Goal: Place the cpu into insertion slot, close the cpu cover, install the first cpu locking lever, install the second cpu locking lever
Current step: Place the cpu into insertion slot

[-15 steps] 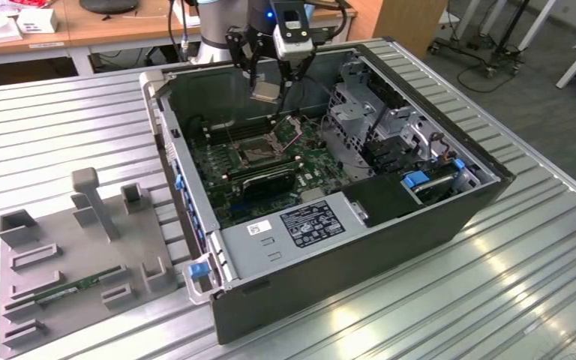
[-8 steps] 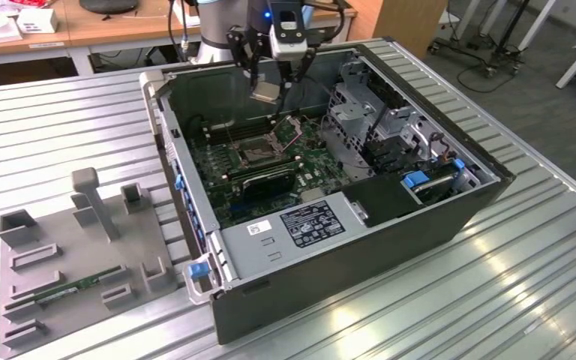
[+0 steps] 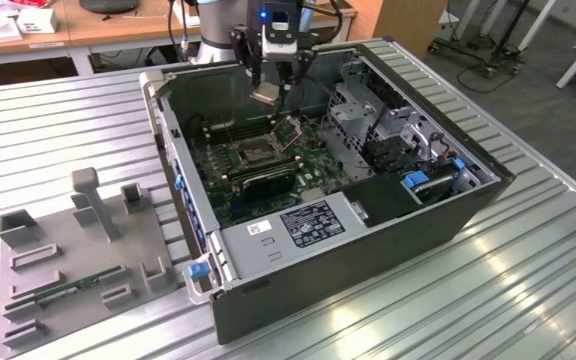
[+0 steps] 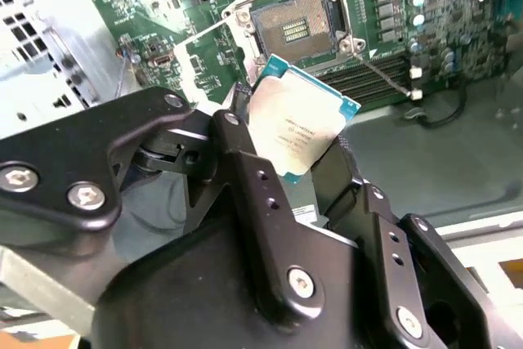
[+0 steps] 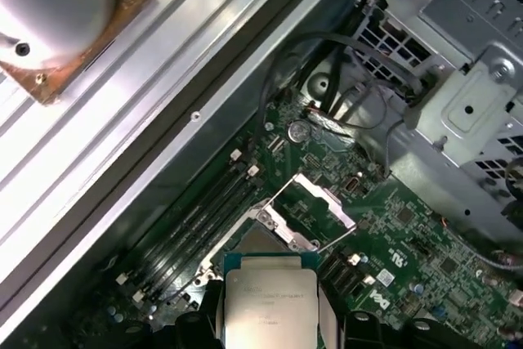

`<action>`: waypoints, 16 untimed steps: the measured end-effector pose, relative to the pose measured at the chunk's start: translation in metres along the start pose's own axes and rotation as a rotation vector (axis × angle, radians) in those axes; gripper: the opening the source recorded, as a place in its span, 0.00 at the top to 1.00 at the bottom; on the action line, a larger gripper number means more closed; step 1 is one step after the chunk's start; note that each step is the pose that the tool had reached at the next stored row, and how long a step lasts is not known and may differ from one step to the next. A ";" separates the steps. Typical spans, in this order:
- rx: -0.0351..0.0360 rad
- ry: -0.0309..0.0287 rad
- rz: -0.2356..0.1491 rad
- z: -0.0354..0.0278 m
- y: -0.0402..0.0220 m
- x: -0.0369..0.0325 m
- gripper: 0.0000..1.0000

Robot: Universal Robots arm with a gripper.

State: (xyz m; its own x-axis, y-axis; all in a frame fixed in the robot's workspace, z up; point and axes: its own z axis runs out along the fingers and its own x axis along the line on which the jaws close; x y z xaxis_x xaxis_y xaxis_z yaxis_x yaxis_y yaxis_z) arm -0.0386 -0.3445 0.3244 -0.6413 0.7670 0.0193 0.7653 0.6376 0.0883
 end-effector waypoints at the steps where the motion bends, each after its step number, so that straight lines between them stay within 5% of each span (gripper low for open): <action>1: -0.0004 -0.0015 0.018 0.0001 0.0000 0.0000 0.46; 16: -0.0057 -0.0258 0.291 0.0021 -0.0002 0.0000 0.46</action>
State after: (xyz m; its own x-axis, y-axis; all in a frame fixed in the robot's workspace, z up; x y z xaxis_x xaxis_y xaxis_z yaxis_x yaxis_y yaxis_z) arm -0.0386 -0.3445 0.3223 -0.3933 0.9192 0.0193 0.9165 0.3903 0.0884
